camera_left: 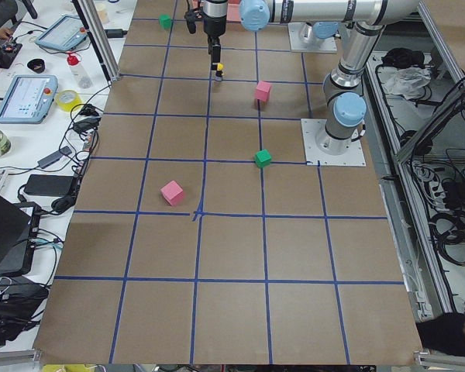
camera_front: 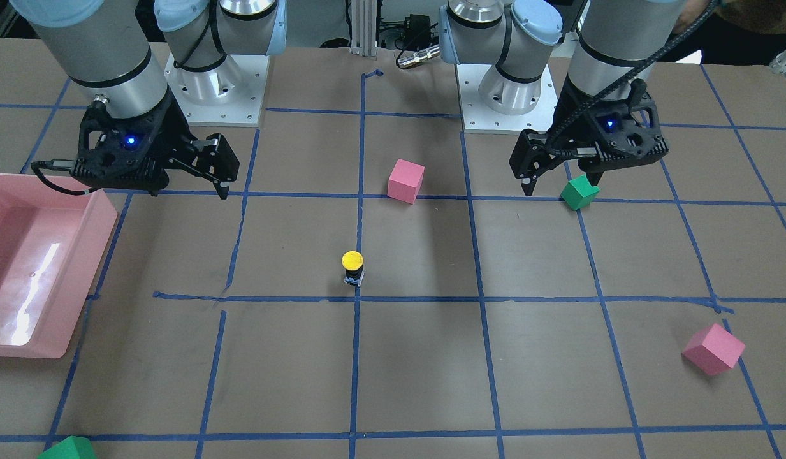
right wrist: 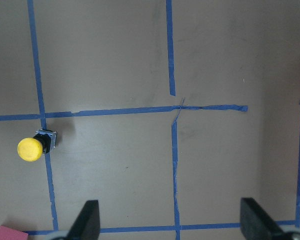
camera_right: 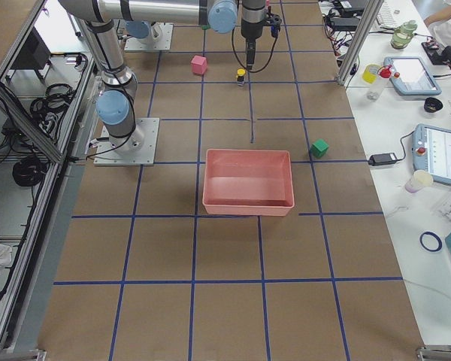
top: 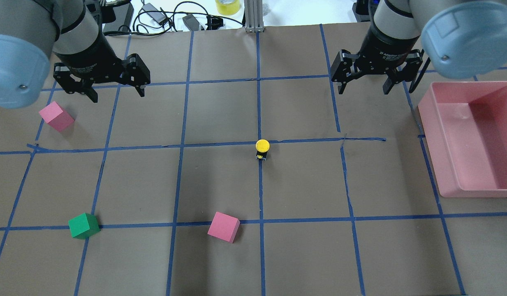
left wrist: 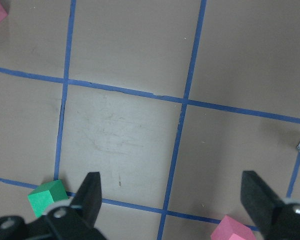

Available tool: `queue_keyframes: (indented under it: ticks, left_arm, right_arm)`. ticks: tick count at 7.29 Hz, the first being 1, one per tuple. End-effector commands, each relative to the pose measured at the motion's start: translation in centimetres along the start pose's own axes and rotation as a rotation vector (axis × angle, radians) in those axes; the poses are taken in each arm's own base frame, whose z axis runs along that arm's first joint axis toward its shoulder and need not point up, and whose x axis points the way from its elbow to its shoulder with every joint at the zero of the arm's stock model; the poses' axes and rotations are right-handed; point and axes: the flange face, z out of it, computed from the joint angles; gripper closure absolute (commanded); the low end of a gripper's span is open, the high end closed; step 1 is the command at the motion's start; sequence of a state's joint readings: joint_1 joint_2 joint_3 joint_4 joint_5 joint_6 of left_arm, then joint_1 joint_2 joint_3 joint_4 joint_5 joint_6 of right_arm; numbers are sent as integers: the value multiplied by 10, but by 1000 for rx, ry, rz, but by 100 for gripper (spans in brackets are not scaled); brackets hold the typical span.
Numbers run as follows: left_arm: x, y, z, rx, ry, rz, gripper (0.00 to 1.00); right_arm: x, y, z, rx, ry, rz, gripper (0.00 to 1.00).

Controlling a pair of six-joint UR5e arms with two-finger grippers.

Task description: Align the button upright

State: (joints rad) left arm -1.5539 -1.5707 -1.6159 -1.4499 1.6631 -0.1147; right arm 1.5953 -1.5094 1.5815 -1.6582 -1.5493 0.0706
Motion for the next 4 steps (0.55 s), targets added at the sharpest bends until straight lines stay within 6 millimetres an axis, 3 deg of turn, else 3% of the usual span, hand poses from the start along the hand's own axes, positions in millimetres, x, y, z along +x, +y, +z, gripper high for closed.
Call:
queue_keyframes:
  ticks: [1, 4]
  left_arm:
    - [0, 2, 10, -21, 43, 22, 0]
    - [-5, 2, 11, -34, 39, 20, 0]
  right_arm:
    - [0, 0, 0, 0, 0, 0, 0]
    - [0, 0, 0, 1, -2, 0, 0]
